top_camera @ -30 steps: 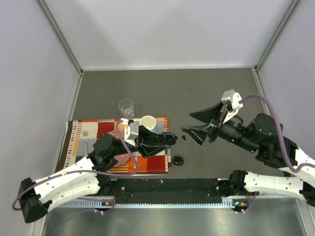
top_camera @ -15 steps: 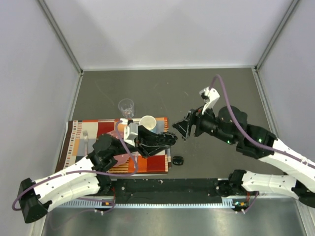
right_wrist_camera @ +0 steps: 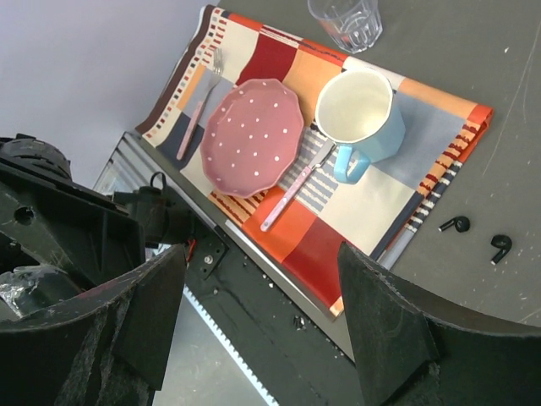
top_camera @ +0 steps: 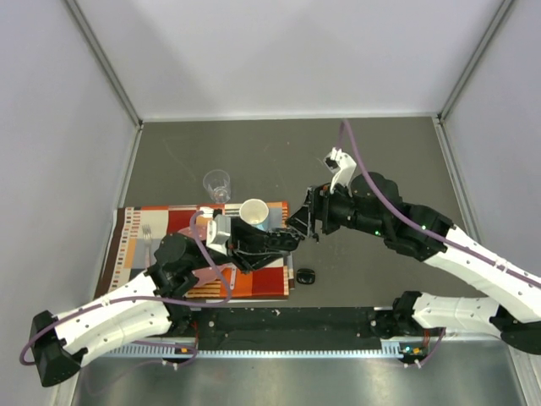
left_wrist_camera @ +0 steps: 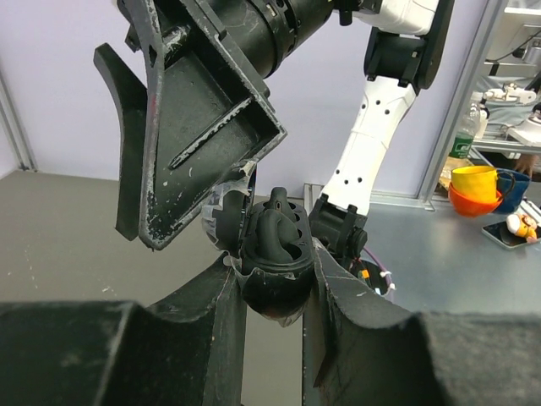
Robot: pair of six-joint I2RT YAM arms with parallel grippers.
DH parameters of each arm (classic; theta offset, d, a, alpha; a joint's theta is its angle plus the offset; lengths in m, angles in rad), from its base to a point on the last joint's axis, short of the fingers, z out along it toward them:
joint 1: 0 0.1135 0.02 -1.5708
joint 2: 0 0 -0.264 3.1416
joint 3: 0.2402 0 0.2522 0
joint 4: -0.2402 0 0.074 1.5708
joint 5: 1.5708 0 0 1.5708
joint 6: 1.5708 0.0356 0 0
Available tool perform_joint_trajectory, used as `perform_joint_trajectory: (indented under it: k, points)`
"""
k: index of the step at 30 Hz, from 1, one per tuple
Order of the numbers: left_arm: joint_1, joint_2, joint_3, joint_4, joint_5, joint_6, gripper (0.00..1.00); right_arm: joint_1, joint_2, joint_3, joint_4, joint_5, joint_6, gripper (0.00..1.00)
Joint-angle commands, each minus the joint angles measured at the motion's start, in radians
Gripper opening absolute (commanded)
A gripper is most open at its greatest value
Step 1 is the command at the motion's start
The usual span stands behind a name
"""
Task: Insert the wireless bluetooth earbuds into the charging case
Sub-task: Close the charging case.
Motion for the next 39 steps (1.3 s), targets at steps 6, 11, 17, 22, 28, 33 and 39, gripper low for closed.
perform_joint_trajectory:
  k: [6,11,17,22,28,33,39]
  points:
    - [-0.003,-0.011,-0.017,0.051,-0.006,0.007,0.00,-0.004,0.015,0.030,0.024,-0.062,-0.008,0.72]
    - [-0.003,0.005,-0.014,0.054,-0.007,0.004,0.00,-0.004,0.000,0.016,0.045,-0.111,-0.029,0.71]
    - [-0.003,0.018,-0.008,0.043,-0.041,0.001,0.00,-0.004,-0.071,-0.053,0.084,-0.159,-0.051,0.70]
    - [-0.003,0.037,0.013,0.008,-0.085,-0.002,0.00,0.000,-0.143,-0.133,0.084,-0.083,-0.031,0.69]
    - [-0.003,0.095,0.063,-0.027,-0.073,-0.013,0.00,0.000,-0.215,-0.161,0.114,0.050,-0.012,0.73]
    - [-0.003,0.133,0.084,-0.023,-0.053,-0.037,0.00,0.000,-0.221,-0.145,0.157,0.051,-0.019,0.73]
    - [-0.003,0.144,0.096,-0.021,-0.050,-0.046,0.00,0.002,-0.171,-0.168,0.168,-0.065,0.003,0.71]
